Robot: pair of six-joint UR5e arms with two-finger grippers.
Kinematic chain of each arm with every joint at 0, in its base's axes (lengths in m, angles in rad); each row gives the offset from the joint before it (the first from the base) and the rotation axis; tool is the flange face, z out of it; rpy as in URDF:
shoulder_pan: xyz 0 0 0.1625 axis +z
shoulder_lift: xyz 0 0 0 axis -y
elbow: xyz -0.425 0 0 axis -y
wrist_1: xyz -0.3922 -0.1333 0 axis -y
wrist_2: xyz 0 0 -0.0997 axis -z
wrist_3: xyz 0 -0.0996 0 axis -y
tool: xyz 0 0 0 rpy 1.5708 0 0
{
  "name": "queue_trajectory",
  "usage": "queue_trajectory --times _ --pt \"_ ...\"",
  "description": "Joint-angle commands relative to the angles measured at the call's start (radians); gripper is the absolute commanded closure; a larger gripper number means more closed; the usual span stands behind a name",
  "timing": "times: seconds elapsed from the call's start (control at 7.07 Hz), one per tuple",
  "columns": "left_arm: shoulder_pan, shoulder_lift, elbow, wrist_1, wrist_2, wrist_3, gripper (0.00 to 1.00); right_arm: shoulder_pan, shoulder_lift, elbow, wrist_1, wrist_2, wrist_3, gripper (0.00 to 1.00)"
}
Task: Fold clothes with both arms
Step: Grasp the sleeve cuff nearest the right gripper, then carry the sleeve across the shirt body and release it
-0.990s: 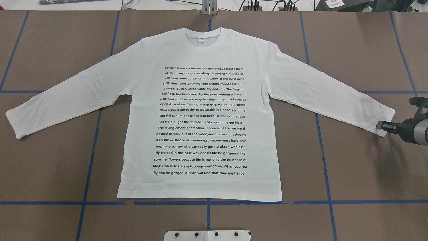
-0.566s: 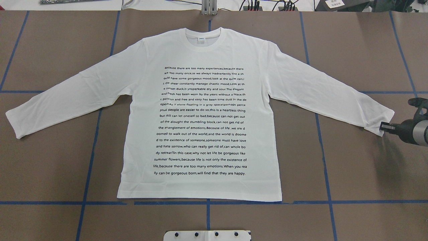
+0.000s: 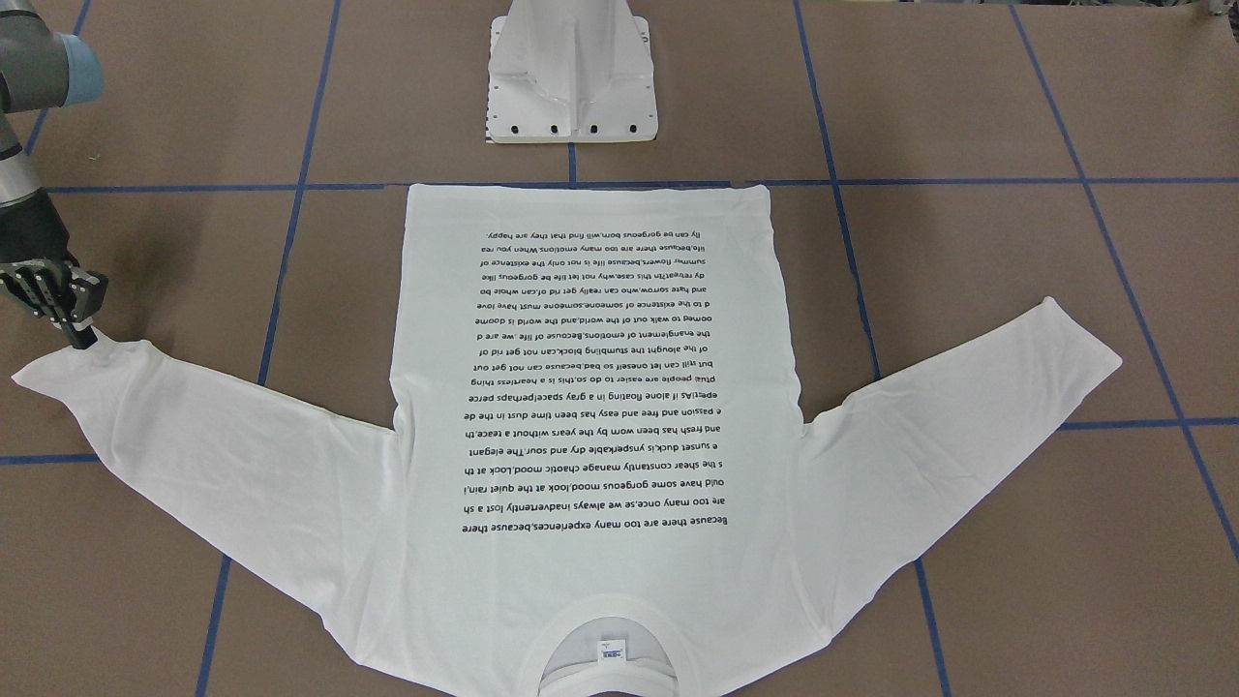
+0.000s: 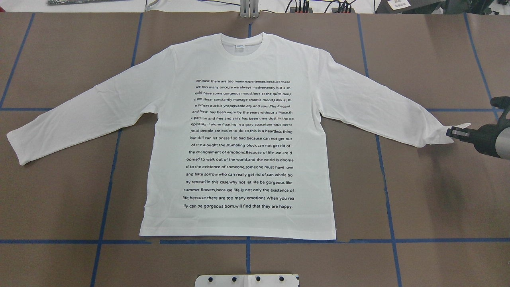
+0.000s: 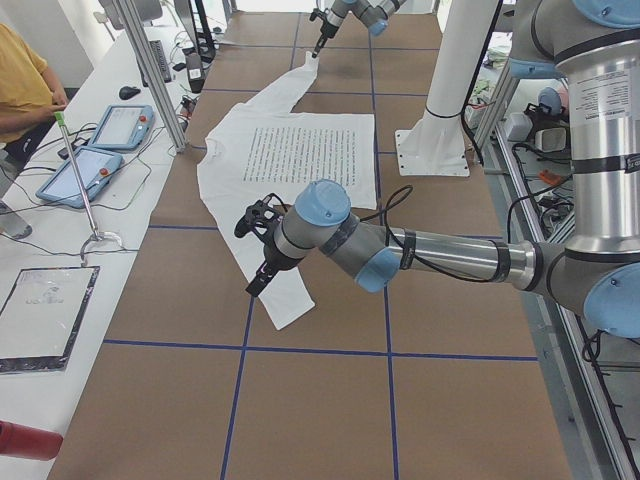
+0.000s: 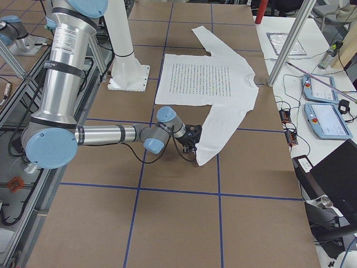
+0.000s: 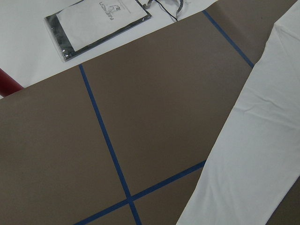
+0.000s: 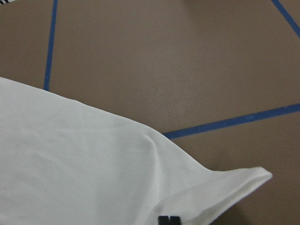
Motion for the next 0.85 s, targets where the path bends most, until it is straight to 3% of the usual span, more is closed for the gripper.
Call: queue_trajectory --times 0.0,0.14,0.42,0.57,0.71 --pt "-0.001 0.002 -0.001 0.005 0.000 0.000 0.00 0.061 0.151 0.068 -0.149 -0.010 -0.041 1.00" --pt "-0.001 0.002 -0.002 0.005 0.000 0.002 0.00 0.059 0.305 0.099 -0.359 -0.060 -0.040 1.00" --pt "-0.001 0.002 0.002 0.005 0.000 0.000 0.00 -0.058 0.656 0.109 -0.806 -0.230 -0.037 1.00" --pt "-0.001 0.002 0.002 0.006 0.002 0.000 0.00 -0.115 0.798 0.098 -0.959 -0.298 -0.029 1.00" --pt "-0.001 0.002 0.004 0.006 0.002 0.000 0.00 -0.166 0.858 0.093 -0.962 -0.356 -0.021 1.00"
